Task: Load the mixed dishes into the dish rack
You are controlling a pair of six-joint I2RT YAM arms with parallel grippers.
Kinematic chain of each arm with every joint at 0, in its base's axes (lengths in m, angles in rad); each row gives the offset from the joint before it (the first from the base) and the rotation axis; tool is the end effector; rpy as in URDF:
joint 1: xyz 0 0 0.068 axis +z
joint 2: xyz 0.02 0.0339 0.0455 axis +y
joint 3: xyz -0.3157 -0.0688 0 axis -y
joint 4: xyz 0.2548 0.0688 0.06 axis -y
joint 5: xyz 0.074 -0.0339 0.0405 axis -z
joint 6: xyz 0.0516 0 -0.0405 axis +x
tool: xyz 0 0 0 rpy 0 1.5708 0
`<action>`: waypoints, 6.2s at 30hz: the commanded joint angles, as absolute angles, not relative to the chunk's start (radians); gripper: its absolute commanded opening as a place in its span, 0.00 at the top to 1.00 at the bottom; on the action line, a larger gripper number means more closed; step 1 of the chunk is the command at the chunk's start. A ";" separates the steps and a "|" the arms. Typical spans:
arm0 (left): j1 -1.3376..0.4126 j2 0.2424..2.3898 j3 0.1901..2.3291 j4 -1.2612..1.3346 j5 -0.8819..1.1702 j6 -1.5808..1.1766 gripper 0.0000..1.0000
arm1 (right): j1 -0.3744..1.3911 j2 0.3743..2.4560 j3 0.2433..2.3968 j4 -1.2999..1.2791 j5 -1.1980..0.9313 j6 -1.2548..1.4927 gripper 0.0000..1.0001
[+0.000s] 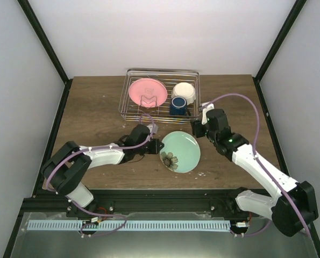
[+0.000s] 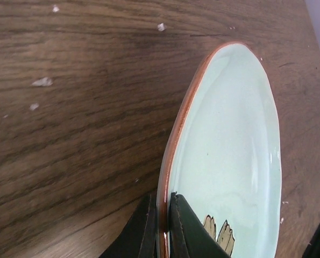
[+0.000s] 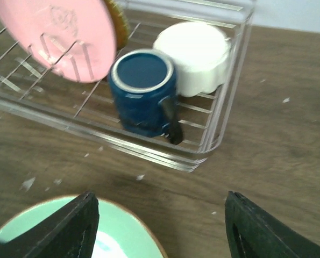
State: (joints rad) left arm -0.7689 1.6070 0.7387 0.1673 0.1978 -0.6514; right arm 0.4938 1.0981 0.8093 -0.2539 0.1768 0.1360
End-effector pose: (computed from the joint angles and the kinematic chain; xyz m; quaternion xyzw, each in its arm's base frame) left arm 0.2352 -0.2417 0.1929 0.0945 0.8985 -0.3412 0.2595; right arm 0.2196 0.1079 0.3151 -0.1116 0.8612 0.0786 0.4895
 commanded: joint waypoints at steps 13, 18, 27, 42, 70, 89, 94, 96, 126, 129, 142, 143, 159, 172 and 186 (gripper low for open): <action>-0.668 1.502 0.560 0.451 0.418 -0.660 1.00 | 0.499 1.192 0.771 -0.211 -0.133 0.204 0.33; -0.652 1.553 0.552 0.532 0.474 -0.706 1.00 | 0.498 1.208 0.777 -0.216 -0.142 0.199 0.32; -0.589 1.594 0.475 0.758 0.578 -0.798 1.00 | 0.497 1.280 0.771 -0.262 -0.176 0.208 0.29; -0.575 1.604 0.427 0.868 0.613 -0.790 1.00 | 0.495 1.385 0.743 -0.224 -0.205 0.206 0.29; -0.434 1.497 0.325 1.028 0.788 -0.779 1.00 | 0.494 1.454 0.723 -0.171 -0.765 0.121 0.60; -0.422 1.397 0.339 0.843 0.752 -0.709 0.60 | 0.494 1.440 0.784 -0.181 -0.756 0.100 0.99; -0.406 1.354 0.342 0.778 0.740 -0.701 0.30 | 0.494 1.432 0.834 -0.196 -0.707 0.072 0.99; -0.390 1.316 0.347 0.715 0.729 -0.688 0.21 | 0.494 1.428 0.854 -0.200 -0.688 0.061 0.99; -0.364 0.804 0.597 -0.380 0.020 -0.434 0.00 | 0.504 1.412 0.931 0.673 -0.432 -0.493 0.99; -0.364 0.799 0.597 -0.382 0.019 -0.431 0.00 | 0.505 1.500 0.923 0.839 -0.459 -0.608 0.99; -0.364 0.817 0.613 -0.390 0.000 -0.412 0.00 | 0.485 1.758 1.046 1.049 -0.490 -0.773 0.99; -0.362 0.820 0.614 -0.389 -0.001 -0.410 0.00 | 0.482 1.769 1.055 1.047 -0.493 -0.779 0.99; -0.358 0.865 0.622 -0.367 0.002 -0.396 0.00 | 0.443 1.875 1.232 0.698 -0.655 -0.878 0.99; -0.351 0.888 0.623 -0.354 0.022 -0.399 0.00 | 0.436 1.972 1.398 0.436 -0.655 -0.919 0.95; -0.348 0.916 0.610 -0.332 0.043 -0.403 0.00 | 0.436 1.978 1.396 0.399 -0.655 -0.889 0.59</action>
State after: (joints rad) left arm -0.3531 0.9073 0.6037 -0.3626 0.0280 -0.4099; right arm 0.4362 2.0163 1.3678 0.3607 -0.6289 -0.8974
